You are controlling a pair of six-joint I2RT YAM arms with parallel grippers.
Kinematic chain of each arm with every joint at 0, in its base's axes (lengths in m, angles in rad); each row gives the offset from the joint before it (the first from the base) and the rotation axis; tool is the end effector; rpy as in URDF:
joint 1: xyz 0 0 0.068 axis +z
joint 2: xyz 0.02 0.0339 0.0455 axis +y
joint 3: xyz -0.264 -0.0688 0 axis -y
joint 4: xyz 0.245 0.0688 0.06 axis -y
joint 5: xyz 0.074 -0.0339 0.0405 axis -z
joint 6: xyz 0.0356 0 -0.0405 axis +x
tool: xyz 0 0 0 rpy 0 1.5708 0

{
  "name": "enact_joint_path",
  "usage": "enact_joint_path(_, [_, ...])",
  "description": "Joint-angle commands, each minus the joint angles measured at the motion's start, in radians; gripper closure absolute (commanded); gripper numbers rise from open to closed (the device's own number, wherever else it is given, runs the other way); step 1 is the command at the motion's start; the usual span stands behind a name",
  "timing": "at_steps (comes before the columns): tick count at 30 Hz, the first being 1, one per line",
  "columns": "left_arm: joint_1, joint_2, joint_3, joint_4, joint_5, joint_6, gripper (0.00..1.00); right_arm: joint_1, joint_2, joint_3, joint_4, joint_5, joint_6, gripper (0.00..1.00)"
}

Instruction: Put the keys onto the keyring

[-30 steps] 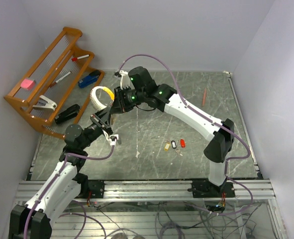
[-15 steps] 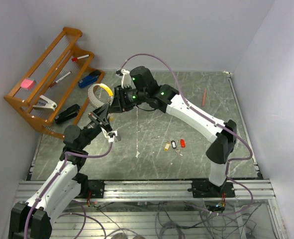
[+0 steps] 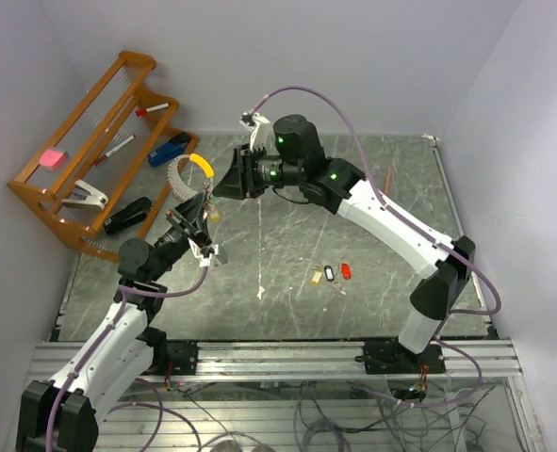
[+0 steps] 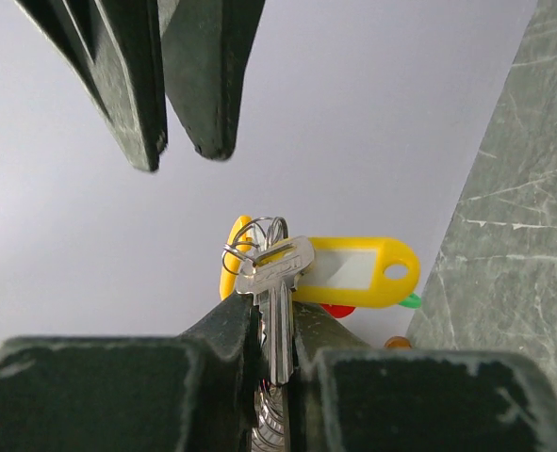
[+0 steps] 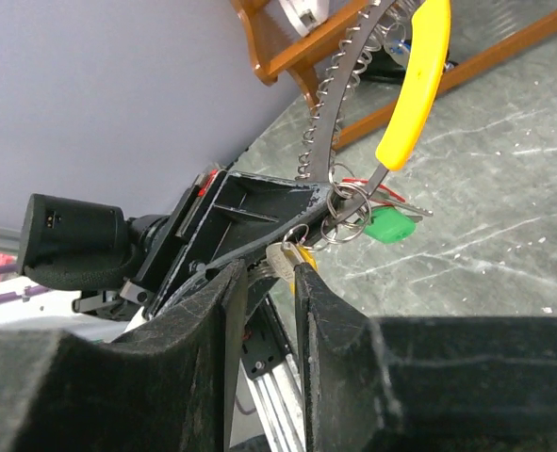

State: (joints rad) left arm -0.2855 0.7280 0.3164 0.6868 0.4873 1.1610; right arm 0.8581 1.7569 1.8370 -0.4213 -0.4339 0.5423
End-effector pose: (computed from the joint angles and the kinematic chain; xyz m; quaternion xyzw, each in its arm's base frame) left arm 0.1613 -0.0647 0.2748 0.5318 0.3117 0.1962 0.7626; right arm 0.2557 0.3188 0.4168 -0.2481 0.7683 0.4974 0.3174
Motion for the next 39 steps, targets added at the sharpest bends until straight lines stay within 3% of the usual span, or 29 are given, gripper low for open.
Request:
enact_joint_path(1, [-0.007,0.002,0.005,0.099,0.034,-0.058,0.93,-0.024,-0.064,-0.044,0.084,-0.039,0.017,0.73])
enact_joint_path(3, [-0.007,0.002,0.014,0.098,0.034,-0.096,0.93,-0.032,-0.084,-0.053,0.085,-0.039,-0.035,0.73])
enact_joint_path(9, [-0.007,-0.018,0.026,0.099,0.089,-0.255,0.93,-0.04,-0.185,-0.158,0.047,0.035,-0.398,0.73])
enact_joint_path(15, [-0.007,-0.022,0.043,0.097,0.147,-0.402,0.93,-0.042,-0.263,-0.293,0.067,0.079,-0.568,0.56])
enact_joint_path(18, [-0.007,-0.018,0.055,0.086,0.194,-0.462,0.93,-0.041,-0.311,-0.384,0.145,0.032,-0.647,0.55])
enact_joint_path(24, [-0.007,-0.02,0.08,0.032,0.293,-0.54,0.93,-0.041,-0.361,-0.453,0.211,-0.048,-0.739,0.52])
enact_joint_path(29, [-0.007,-0.02,0.114,-0.069,0.389,-0.542,0.93,-0.041,-0.36,-0.441,0.192,-0.098,-0.793,0.56])
enact_joint_path(39, [-0.007,0.004,0.119,-0.086,0.483,-0.551,0.93,-0.041,-0.362,-0.446,0.189,-0.193,-0.839,0.63])
